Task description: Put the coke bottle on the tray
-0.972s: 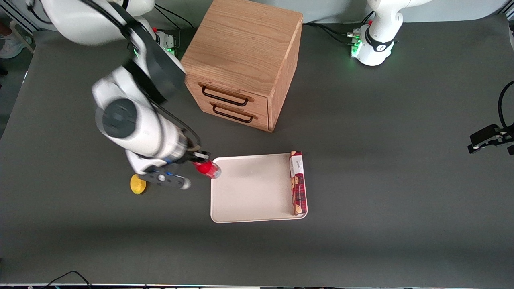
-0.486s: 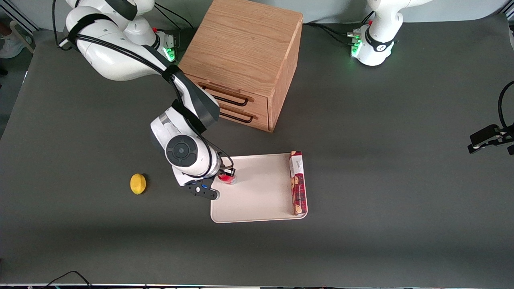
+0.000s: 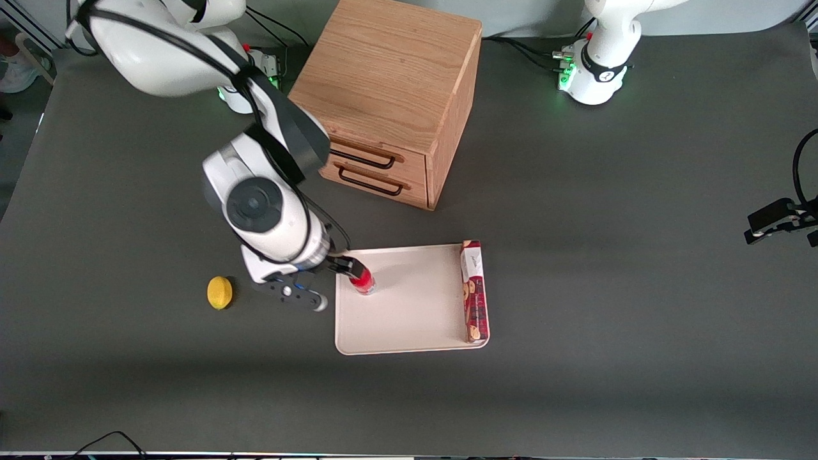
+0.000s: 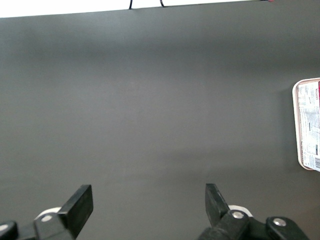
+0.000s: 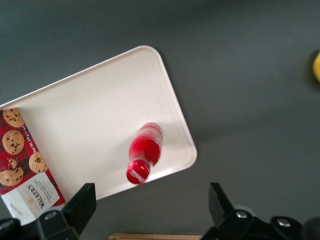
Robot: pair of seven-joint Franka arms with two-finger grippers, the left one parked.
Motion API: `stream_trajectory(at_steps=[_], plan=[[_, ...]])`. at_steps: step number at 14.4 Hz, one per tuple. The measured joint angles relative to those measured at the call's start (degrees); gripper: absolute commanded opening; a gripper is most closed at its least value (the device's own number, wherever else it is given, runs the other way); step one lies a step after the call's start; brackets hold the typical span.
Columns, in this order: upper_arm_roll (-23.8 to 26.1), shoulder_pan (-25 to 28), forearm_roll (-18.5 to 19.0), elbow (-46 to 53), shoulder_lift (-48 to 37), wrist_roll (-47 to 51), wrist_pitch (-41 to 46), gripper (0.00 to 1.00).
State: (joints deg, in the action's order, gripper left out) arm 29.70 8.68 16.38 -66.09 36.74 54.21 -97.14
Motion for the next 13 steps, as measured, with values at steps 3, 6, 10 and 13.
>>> stream_trajectory(at_steps=[3,6,10,13], plan=[[0.0,-3.5,-0.1,1.6,-9.1,-9.4,10.1,1.0],[-4.3,-7.3,-4.7,1.7,-18.1,-21.7,19.2,1.0],[-18.2,-8.4,-10.8,-3.6,-26.7,-36.3,24.4,1.0],[-22.0,-8.6,-11.2,-18.3,-30.6,-38.1,14.1,1.0]])
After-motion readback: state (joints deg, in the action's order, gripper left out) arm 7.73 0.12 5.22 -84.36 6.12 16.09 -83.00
